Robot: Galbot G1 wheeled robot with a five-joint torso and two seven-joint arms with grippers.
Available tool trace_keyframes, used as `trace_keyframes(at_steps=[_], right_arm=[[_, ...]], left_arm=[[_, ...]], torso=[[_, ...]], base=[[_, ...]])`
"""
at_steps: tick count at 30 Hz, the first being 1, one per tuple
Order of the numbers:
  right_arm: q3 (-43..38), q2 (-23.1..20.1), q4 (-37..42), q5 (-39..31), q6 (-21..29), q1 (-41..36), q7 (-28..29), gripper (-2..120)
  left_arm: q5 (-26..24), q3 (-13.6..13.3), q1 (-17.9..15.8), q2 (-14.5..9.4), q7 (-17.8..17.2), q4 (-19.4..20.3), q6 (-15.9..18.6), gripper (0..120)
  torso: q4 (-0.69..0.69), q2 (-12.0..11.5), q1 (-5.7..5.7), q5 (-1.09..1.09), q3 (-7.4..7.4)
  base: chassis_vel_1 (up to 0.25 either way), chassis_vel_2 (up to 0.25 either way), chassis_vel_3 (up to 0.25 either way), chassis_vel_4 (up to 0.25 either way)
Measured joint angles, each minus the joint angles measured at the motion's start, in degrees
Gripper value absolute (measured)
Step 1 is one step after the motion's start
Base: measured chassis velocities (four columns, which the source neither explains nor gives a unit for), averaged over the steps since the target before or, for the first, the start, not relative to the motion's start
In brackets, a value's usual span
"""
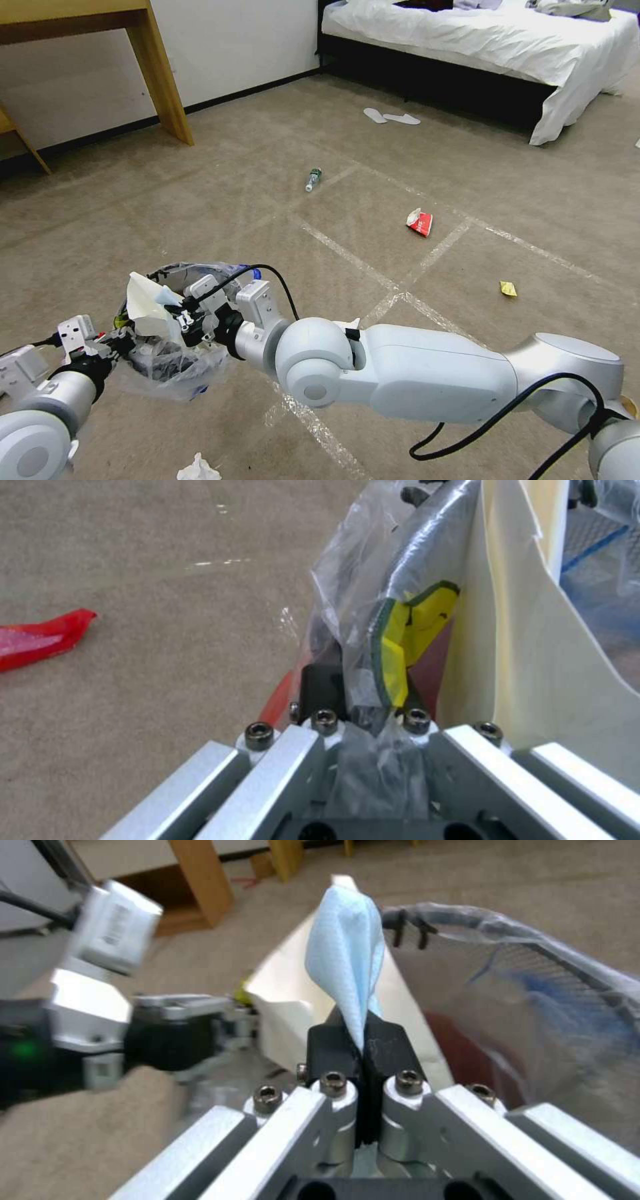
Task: Pick up the trash bin and place the garbage on the floor into it.
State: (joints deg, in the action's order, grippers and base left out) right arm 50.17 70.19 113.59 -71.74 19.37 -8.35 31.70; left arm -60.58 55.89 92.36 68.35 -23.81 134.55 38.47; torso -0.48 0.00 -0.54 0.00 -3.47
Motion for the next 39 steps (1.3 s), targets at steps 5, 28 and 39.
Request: trace_keyframes(at_steps=[5,28,39], right_arm=[[0.6,1.2,-2.3,0.2,1.7,0.9,1.1,0],[2.0,4.8,-5.3,-4.5,13.1,2.1,12.8,0],[1.8,5.7,-8.0,-6.3,17.0,2.5,15.0,0]], left_arm=[[0.0,0.2,0.5,0.2,0.1,0.5,0.0,0],[0.3,0.1,0.3,0.5,0.3,0.8,-0.3,0],[0.4,-0.2,0.2,0.8,0.3,0.5,-0.3,0]], torso=[[0.01,0.0,0.00,0.00,0.00],[0.00,0.0,0.01,0.00,0.00],[0.01,0.0,0.01,0.00,0.00]], base=[[0.000,0.000,0.000,0.000],[0.000,0.000,0.000,0.000],[0.000,0.000,0.000,0.000]])
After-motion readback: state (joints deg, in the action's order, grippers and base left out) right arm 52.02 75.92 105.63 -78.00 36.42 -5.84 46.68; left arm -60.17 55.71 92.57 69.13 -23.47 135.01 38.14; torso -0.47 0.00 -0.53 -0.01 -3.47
